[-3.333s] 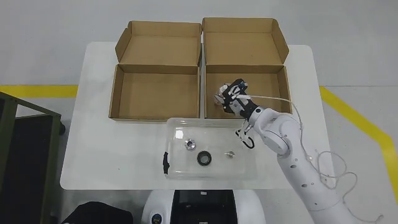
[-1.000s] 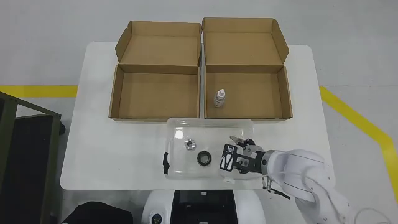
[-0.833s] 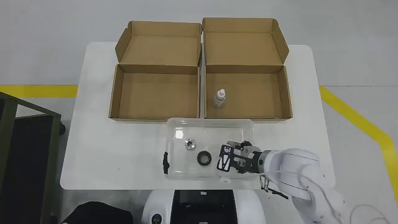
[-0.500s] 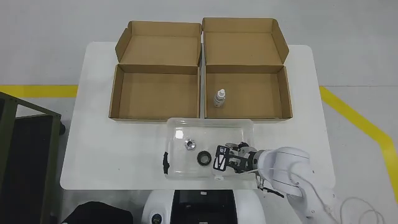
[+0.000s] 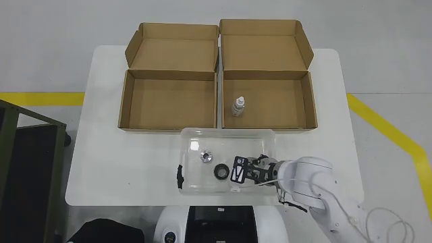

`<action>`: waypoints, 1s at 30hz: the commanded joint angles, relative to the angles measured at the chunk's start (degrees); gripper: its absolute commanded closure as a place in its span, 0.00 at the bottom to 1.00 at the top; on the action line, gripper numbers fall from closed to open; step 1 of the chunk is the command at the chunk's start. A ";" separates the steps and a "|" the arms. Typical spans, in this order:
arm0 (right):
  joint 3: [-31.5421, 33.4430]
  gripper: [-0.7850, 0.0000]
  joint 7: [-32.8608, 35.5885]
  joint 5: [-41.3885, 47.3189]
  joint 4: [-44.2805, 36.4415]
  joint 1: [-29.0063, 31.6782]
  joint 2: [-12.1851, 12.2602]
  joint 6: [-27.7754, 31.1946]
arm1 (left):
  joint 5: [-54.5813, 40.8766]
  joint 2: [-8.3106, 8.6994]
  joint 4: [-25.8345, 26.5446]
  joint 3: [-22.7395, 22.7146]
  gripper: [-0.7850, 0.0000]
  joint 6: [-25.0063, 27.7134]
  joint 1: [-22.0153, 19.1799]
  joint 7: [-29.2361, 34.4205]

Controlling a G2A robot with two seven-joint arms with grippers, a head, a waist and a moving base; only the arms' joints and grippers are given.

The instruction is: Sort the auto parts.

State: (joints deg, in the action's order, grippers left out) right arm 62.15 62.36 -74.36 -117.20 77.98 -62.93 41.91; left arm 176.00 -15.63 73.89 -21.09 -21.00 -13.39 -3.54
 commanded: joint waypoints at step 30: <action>4.88 1.00 -39.93 -9.91 -10.73 4.80 0.98 -12.10 | 0.00 0.00 0.00 0.00 0.00 0.00 0.00 0.00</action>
State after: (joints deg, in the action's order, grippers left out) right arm 67.12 25.17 -85.20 -128.15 82.81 -61.88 30.24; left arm 176.00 -15.63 73.89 -21.09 -21.00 -13.39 -3.54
